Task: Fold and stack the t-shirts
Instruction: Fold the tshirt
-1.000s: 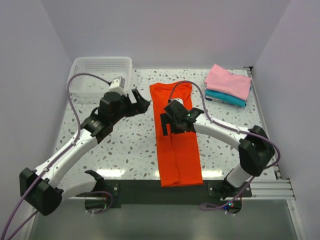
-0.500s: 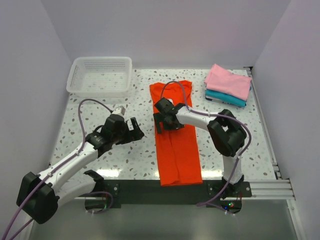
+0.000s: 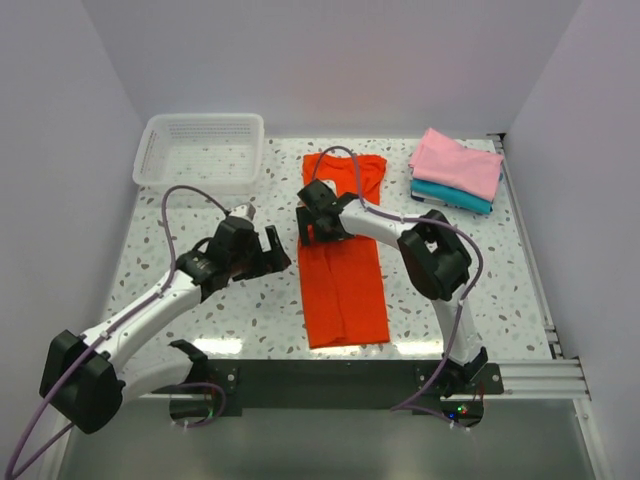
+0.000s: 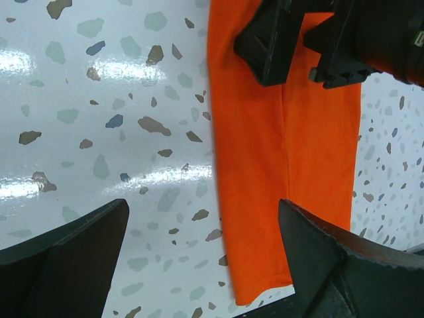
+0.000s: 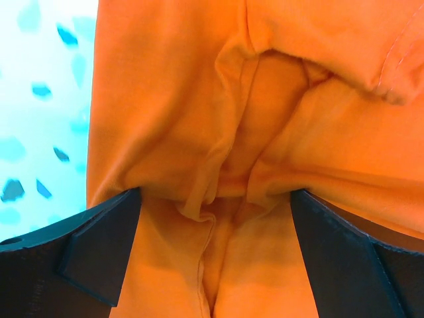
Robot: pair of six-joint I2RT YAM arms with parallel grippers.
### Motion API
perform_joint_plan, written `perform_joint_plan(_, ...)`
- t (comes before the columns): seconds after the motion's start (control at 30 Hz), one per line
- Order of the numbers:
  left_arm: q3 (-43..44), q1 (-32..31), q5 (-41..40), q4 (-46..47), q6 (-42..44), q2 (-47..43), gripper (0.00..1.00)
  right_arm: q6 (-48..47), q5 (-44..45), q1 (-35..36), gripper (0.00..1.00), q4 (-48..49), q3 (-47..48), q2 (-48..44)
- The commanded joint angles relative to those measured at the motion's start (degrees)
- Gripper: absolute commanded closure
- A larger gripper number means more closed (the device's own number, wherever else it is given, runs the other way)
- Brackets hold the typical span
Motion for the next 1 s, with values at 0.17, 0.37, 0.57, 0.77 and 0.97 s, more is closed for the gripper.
perform_joint_plan(0.17,-0.8,-0.6,5.5,-0.8,0.0,0.5,0.00,1.2,-4.3,-1.2,0.01,-1.0,2.7,-0.8)
perform_joint_plan(0.37,-8.7,-5.7,8.3,3.8,-5.5,-2.6,0.00,2.4,-11.6,-1.3,0.01,3.2,-10.0,-19.2)
perform_joint_plan(0.57,-13.3,-14.7,9.0,9.8,-11.3,-1.8,0.00,6.4,-3.9,-1.4,0.01,2.4,-25.9,-40.9)
perform_joint_plan(0.77,-13.5,-22.4,7.2,13.5,-14.5,3.6,0.08,10.7,3.2,-1.5,0.01,-1.1,-37.7,-54.3)
perform_joint_plan(0.97,-12.5,-28.5,5.2,15.5,-16.8,8.6,0.23,12.6,6.6,-1.5,0.01,-5.1,-40.7,-62.1)
